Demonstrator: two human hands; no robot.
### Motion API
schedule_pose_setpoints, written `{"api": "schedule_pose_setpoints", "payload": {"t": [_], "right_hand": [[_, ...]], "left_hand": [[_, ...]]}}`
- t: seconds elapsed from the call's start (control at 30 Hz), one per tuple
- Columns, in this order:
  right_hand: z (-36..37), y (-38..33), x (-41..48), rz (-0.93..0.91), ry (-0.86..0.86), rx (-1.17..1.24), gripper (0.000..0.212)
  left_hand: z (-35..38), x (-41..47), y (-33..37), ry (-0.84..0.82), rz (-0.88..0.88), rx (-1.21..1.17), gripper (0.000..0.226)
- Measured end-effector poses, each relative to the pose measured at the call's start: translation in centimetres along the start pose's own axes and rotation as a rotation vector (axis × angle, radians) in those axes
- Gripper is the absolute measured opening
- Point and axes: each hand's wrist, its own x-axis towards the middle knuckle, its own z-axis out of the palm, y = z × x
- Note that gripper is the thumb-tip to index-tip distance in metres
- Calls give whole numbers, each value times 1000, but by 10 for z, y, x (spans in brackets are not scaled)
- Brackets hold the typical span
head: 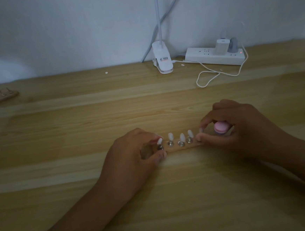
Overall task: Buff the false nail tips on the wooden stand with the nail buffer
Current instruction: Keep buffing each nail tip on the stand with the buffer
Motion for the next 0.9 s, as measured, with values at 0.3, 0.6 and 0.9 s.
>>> {"api": "schedule_pose_setpoints", "payload": {"t": [0.3, 0.6, 0.9], "right_hand": [[-17, -15, 3, -47, 101, 252, 20], [0, -42, -1, -136, 28, 460, 36], [-3, -32, -4, 59, -55, 450, 21]], "left_hand": [[-3, -4, 13, 49, 125, -171, 54], [-3, -12, 24, -68, 145, -568, 22], [-1, -7, 19, -4, 195, -513, 15]]}}
